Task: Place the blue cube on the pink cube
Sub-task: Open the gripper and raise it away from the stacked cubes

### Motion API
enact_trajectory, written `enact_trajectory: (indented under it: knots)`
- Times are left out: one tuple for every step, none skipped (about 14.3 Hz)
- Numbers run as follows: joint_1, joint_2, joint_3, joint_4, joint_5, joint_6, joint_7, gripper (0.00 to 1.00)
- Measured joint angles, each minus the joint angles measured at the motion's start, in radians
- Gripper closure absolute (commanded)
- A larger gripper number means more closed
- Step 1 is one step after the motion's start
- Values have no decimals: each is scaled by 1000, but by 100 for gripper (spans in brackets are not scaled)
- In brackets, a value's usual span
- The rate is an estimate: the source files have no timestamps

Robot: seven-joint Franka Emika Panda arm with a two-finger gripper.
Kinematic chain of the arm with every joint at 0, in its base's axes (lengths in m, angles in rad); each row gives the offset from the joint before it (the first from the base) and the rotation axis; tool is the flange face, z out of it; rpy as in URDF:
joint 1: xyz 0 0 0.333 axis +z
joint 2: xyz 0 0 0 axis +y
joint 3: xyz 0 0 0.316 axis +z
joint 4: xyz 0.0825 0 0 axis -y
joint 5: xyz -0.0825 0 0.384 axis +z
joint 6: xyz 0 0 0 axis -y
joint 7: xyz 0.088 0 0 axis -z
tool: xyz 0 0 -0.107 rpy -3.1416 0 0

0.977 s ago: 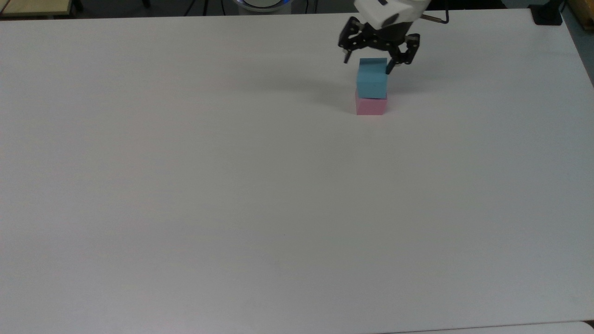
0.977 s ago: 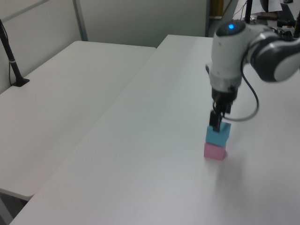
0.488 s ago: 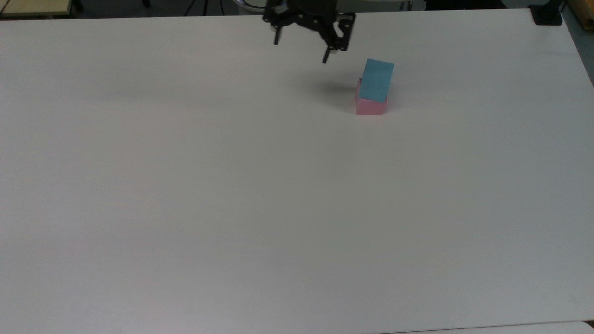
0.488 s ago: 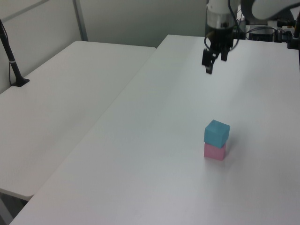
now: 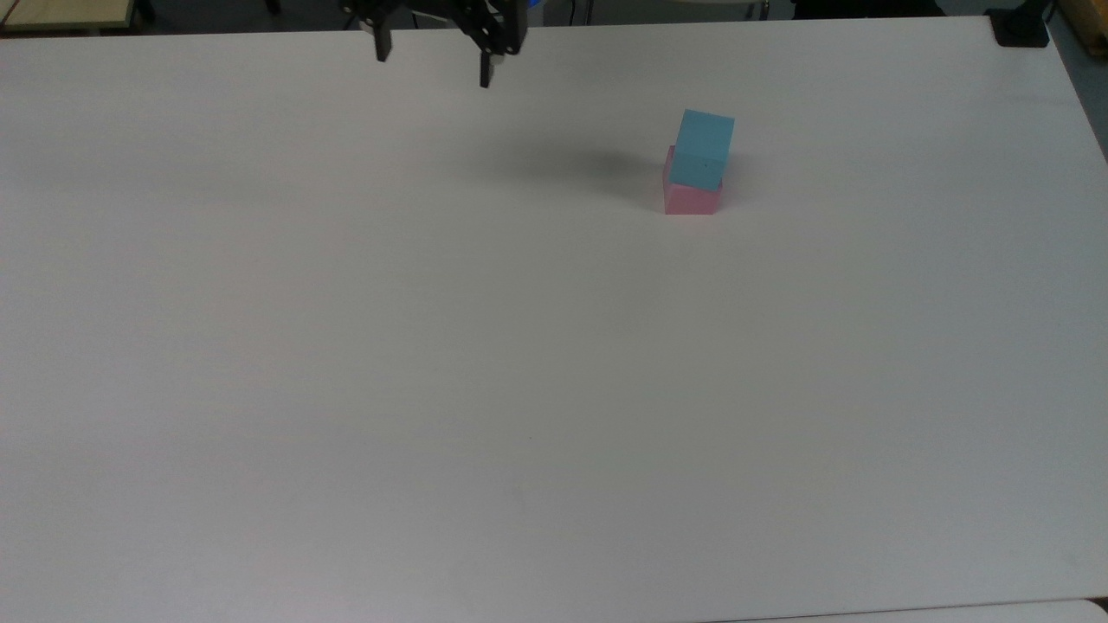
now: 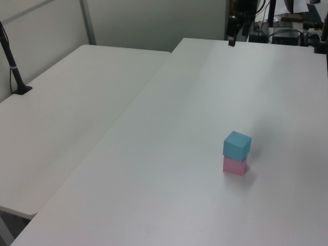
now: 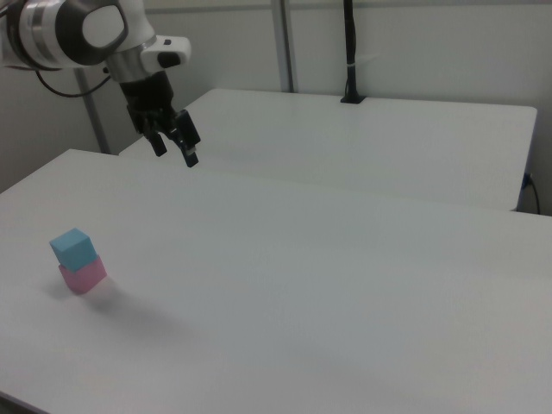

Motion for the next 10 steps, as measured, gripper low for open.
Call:
enact_trajectory:
  knots:
    - [28,-1,-37,3,1,-1,-37,0]
    - [54,-1,-70,5,1,-2,-71,0]
    - [79,-1,-100,5,1,-2,-122,0]
    - [87,-1,-114,5,1,-2,-179,0]
    - [88,-1,-120,6,1,-2,-227,0]
    - [88,-1,-125,9,1,-15,-255,0]
    - [89,-1,-129,12,1,-32,-266,0]
    - [89,-1,-131,16,1,-57,-276,0]
    - [89,-2,-132,18,1,-62,-278,0]
    - [89,-1,-132,22,1,-62,-278,0]
